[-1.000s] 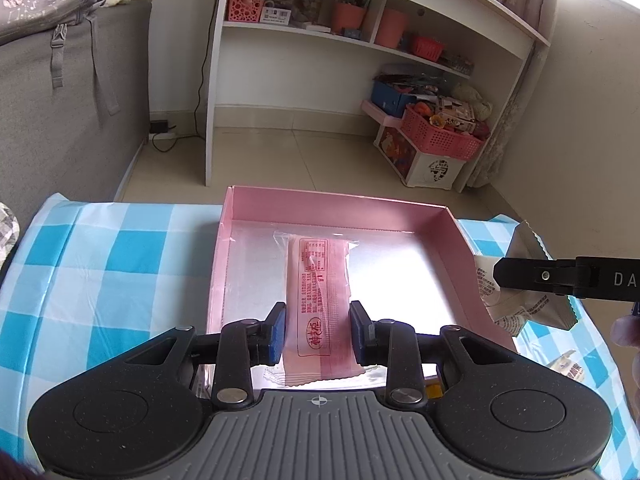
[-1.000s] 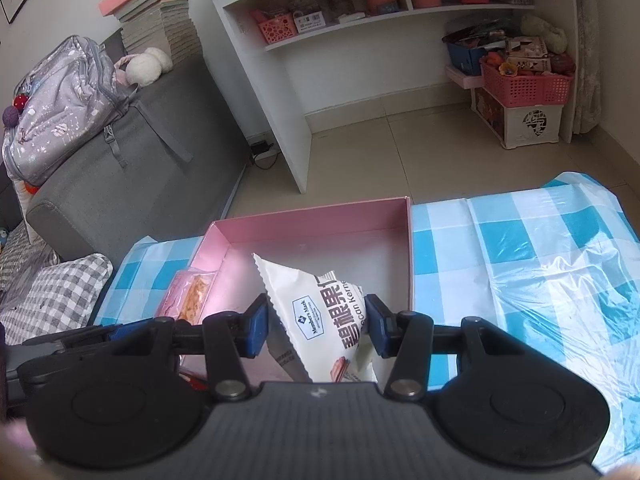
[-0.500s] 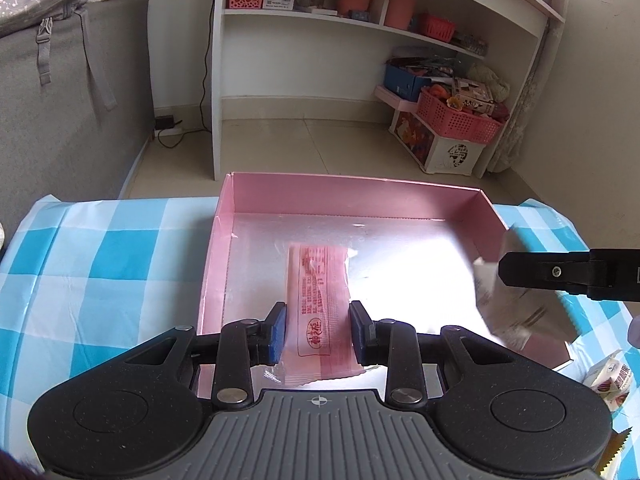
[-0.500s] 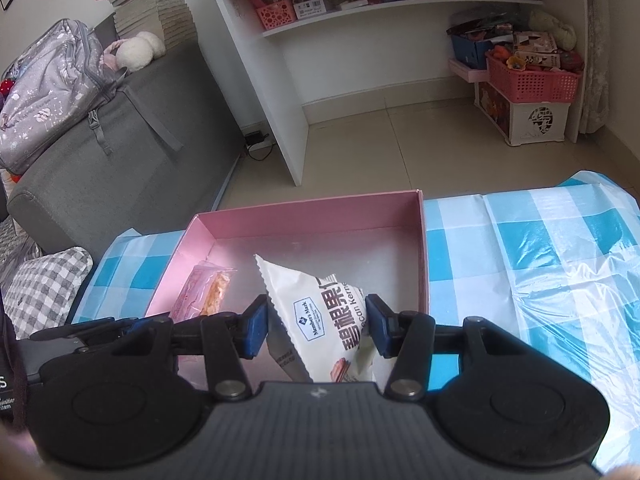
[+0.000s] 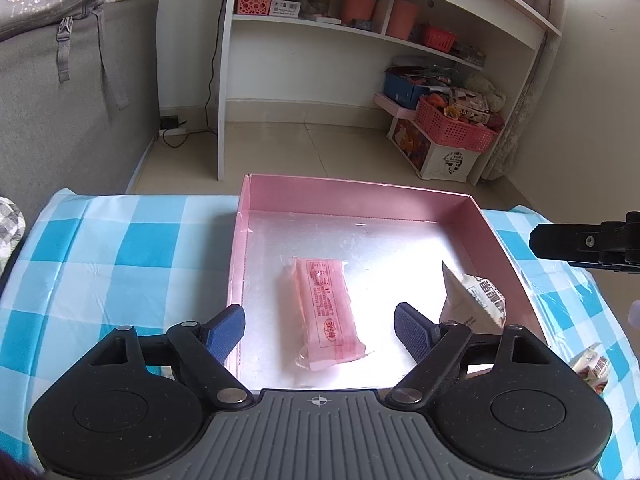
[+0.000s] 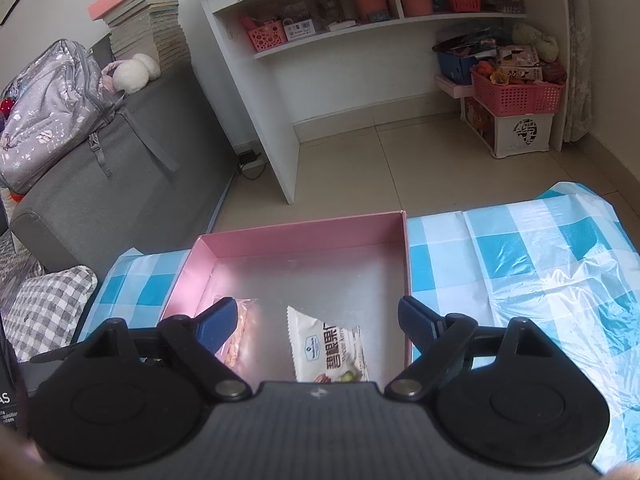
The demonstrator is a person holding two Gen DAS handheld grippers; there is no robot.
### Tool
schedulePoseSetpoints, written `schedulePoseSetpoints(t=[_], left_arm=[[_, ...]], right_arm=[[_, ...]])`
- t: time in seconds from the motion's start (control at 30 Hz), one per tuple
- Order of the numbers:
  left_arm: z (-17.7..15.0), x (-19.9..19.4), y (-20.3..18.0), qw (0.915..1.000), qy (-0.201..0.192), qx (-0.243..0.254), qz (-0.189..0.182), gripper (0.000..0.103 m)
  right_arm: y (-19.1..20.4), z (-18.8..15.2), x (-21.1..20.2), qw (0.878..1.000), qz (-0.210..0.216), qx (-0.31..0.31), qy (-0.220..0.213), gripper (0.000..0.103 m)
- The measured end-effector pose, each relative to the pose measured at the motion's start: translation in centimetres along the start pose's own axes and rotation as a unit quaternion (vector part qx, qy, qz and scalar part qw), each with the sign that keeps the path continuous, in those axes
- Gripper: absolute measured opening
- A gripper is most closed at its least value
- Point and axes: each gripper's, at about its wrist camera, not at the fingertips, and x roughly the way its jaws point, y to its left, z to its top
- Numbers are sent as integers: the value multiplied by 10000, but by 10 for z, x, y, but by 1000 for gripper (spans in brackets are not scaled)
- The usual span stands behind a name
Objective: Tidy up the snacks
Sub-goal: 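Open both grippers to drop the two snacks into the pink box, then withdraw both grippers from the box back toward the snacks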
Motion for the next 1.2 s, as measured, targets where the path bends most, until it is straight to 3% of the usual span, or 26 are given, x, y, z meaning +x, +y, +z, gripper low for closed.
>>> schedulePoseSetpoints(t=[0.33, 0.77, 1.2], left_arm=[[-14, -53, 5, 10000, -11, 6, 34, 91], [-74, -100, 24, 9990, 281, 22, 350, 95], [-118, -119, 39, 9986, 223, 197, 429, 96]], right_arm=[[13, -15, -36, 9997, 9, -236, -61, 96], [38, -63, -67, 9982, 142, -582, 99, 101], [58, -109, -73, 9962, -6, -869, -40, 103]])
